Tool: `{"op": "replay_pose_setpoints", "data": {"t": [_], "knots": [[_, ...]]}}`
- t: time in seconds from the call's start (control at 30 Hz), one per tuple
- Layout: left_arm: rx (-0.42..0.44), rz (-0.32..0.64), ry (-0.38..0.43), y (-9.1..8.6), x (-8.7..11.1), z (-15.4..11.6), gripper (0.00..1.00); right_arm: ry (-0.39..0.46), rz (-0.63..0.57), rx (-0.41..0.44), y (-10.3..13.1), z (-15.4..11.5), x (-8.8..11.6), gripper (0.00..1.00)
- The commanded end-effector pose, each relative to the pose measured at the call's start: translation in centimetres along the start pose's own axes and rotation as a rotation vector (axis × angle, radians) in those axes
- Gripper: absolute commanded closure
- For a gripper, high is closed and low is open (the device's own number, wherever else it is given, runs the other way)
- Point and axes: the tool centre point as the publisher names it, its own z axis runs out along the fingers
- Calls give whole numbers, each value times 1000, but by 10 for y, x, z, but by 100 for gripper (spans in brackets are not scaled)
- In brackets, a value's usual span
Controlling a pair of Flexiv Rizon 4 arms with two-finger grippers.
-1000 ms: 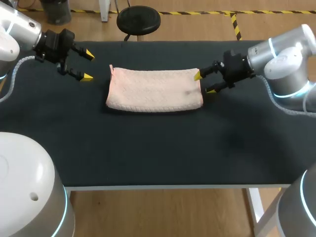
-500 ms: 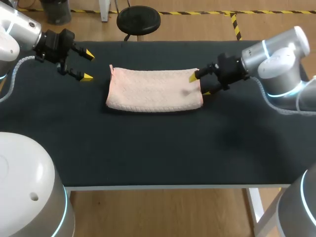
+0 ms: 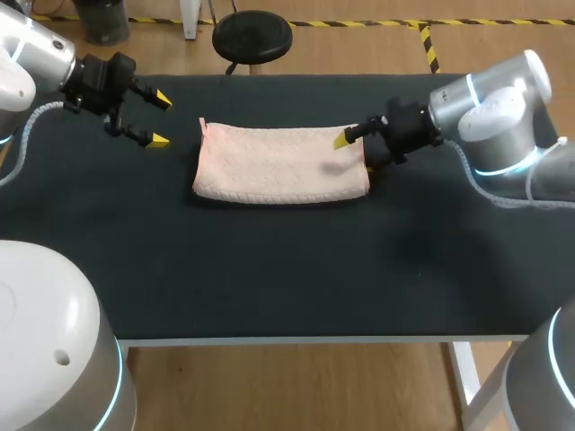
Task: Fold the towel
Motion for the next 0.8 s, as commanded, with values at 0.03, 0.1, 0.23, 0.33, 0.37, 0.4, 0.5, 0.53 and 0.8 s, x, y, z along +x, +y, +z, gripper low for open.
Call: {"op": "replay_pose_setpoints", "data": {"t": [0.03,0.1,0.23,0.33,0.37,0.4,0.5,0.53,0.8], "knots": [[1,1,-2,1,0,0,0,3,1,4,3,8,-3,0],[1,1,-2,1,0,0,0,0,4,4,3,10,-4,0],[1,1,-2,1,0,0,0,-13,12,4,2,13,-5,0],[1,1,-2,1,0,0,0,-20,26,-8,1,12,-4,100],[1,1,-2,1,0,0,0,-28,28,-14,1,11,-4,100],[1,1,-2,1,0,0,0,-39,27,-21,1,10,-4,100],[1,1,-2,1,0,0,0,-50,31,-31,2,9,-1,100],[1,1,-2,1,0,0,0,-53,33,-34,2,9,2,100],[1,1,-2,1,0,0,0,-148,55,-39,6,11,32,100]]}}
